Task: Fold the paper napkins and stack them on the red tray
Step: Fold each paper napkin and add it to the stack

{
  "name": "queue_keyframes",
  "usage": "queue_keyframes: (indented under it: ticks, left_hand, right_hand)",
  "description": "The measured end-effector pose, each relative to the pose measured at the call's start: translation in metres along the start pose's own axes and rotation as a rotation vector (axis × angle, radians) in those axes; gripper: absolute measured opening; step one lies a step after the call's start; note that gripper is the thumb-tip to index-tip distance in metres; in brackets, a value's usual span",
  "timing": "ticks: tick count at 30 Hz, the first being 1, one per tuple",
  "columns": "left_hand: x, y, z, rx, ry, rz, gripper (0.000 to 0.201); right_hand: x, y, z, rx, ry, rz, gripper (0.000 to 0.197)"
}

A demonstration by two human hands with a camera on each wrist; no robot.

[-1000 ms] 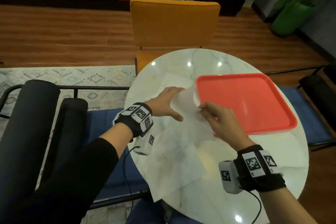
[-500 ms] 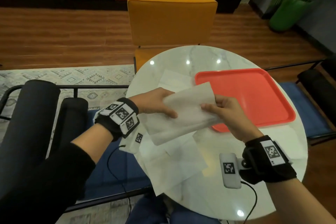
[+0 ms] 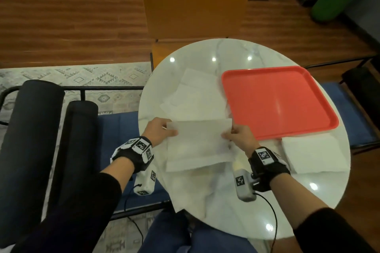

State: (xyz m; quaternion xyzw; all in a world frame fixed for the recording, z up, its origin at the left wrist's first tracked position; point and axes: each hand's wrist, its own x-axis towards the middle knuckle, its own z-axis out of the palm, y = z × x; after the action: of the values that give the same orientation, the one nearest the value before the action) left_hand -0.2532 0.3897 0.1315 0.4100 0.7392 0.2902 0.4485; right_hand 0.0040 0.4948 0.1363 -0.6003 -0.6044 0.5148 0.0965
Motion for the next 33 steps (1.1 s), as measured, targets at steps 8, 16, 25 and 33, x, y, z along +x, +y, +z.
queue_keyframes:
  ticks: [8,16,25,33]
  left_hand:
    - [-0.031,-0.025,0.012,0.171,0.033,0.236,0.023]
    - [-0.042,-0.044,0.022,0.416,0.202,0.306,0.050]
    - [-0.028,-0.034,0.087,0.864,-0.144,0.165,0.090]
    - [-0.023,-0.047,0.086,0.899,-0.182,0.139,0.110]
  right_hand:
    - [-0.022,0.031,-0.006,-0.025,0.099,-0.191,0.019]
    - [-0.033,0.041,-0.005,-0.396,0.284,-0.276,0.044]
    - [-0.034,0.015,0.102,-0.714,-0.245,-0.405,0.056]
    - [-0.038,0.071,0.051,-0.797,-0.082,-0.215,0.056]
